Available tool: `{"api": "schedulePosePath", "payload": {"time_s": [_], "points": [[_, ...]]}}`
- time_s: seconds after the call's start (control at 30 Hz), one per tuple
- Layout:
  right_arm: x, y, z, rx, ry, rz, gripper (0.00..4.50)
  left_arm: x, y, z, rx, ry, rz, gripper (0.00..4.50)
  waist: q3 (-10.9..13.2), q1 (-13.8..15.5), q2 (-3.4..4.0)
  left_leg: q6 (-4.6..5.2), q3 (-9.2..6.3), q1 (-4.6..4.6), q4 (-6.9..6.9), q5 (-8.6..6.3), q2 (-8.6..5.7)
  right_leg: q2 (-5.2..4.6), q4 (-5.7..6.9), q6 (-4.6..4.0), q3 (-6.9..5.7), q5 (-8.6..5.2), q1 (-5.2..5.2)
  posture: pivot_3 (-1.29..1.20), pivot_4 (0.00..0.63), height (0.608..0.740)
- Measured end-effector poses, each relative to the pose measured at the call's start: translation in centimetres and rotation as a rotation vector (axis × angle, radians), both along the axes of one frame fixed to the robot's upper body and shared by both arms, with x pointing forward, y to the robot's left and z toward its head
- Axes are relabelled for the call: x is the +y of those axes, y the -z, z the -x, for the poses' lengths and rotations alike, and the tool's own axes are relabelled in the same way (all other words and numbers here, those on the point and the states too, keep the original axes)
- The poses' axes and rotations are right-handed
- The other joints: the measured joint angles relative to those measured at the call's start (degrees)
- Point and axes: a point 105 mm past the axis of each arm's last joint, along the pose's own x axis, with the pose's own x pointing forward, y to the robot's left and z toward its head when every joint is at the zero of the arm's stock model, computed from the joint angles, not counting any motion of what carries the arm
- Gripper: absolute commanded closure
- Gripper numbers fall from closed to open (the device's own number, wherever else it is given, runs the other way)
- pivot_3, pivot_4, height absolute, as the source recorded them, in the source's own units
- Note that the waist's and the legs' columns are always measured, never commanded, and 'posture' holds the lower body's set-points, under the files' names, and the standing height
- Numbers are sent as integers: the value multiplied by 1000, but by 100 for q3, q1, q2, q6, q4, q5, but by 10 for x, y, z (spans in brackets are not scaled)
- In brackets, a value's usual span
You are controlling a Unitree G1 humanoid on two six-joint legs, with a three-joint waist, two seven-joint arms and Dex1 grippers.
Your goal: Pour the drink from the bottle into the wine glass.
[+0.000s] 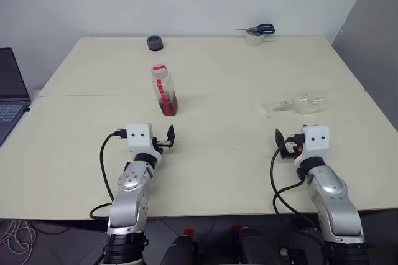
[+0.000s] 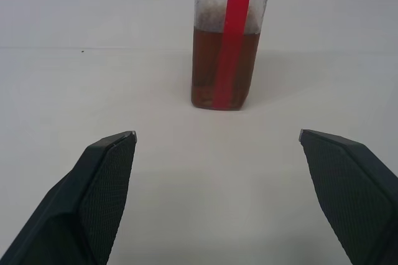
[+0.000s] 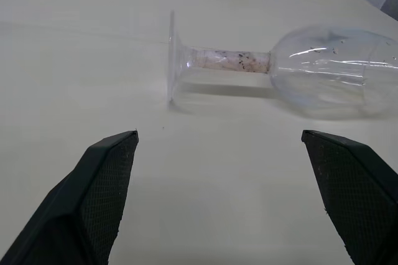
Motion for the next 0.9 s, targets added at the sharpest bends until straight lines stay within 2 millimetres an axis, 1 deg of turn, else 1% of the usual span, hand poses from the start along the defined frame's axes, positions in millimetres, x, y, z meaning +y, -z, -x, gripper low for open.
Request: {"api": "schedulePosePath", "payload": {"time_s": [0.33,0.5,0.9], "points": [[0,-4,-1,-22,-1,2,0,-1,-3,-2,-8,2,-6,16,0,0,0,0,0,0,0,0,0,0,0,0,0,0,0,0,150,740],[0,-4,-1,-23,0,2,0,-1,1,-4,3,4,-10,16,0,0,0,0,0,0,0,0,0,0,0,0,0,0,0,0,150,740],[0,-3,-2,-16,1,4,0,-5,0,-4,-14,20,-34,16,0,1,0,0,0,0,0,0,0,0,0,0,0,0,0,0,150,740]]}}
